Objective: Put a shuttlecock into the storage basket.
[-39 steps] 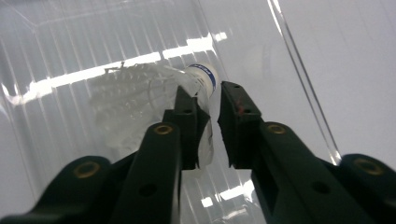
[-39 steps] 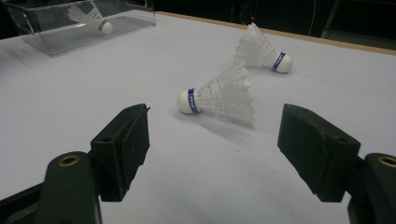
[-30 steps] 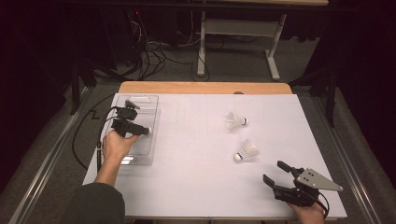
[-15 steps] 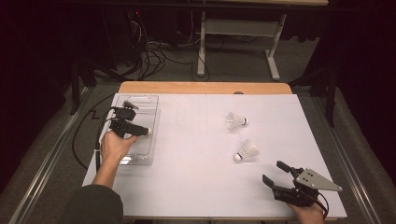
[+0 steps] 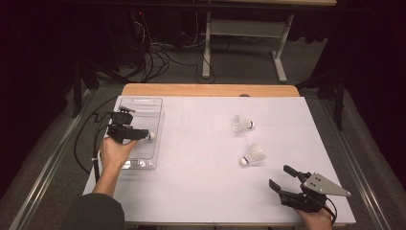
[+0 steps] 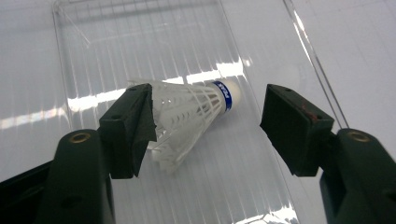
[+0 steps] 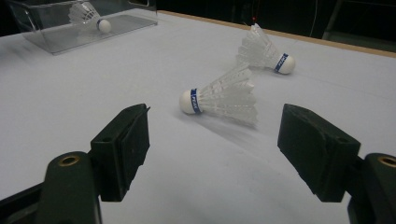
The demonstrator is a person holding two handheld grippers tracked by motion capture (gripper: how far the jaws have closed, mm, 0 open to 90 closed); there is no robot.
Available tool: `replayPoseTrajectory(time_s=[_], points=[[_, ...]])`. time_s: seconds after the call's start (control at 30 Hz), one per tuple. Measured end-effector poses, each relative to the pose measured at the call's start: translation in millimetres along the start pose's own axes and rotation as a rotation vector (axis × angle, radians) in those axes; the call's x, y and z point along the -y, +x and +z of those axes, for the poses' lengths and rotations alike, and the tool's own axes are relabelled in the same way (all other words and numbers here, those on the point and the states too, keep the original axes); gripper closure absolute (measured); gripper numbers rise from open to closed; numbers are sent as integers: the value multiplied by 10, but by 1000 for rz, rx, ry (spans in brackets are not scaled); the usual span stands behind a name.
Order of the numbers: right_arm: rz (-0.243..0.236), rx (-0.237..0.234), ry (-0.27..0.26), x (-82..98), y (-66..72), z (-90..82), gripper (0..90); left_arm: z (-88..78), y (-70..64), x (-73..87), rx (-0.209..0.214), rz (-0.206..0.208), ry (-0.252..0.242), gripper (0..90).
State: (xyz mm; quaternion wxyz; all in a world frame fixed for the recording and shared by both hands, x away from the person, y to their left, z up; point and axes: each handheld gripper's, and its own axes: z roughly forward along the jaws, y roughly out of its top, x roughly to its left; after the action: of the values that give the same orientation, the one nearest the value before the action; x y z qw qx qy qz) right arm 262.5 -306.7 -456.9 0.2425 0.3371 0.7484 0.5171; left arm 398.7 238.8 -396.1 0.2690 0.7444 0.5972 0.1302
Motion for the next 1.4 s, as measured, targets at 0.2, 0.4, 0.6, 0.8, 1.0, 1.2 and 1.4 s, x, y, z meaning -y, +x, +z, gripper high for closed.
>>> replayPoseTrajectory(time_s=[0.2,0.4,0.6,0.8,1.0,1.2,1.4], points=[[1,1,1,1,-1,2,254,-24,-8,70,1,-10,-103,375],[2,0,1,2,-3,1,254,-39,-33,101,-9,2,-165,389],[4,0,0,3,-6,1,254,-49,-98,107,-28,31,-244,386],[1,-2,-2,1,-2,-4,254,-34,-143,132,-35,50,-309,381],[1,-3,-4,2,-4,-5,253,-42,-102,204,-30,14,-375,390],[0,-4,-2,1,1,1,253,-80,-101,263,-59,30,-433,390],[0,-4,-1,1,0,0,253,-90,-120,312,-94,34,-478,390]])
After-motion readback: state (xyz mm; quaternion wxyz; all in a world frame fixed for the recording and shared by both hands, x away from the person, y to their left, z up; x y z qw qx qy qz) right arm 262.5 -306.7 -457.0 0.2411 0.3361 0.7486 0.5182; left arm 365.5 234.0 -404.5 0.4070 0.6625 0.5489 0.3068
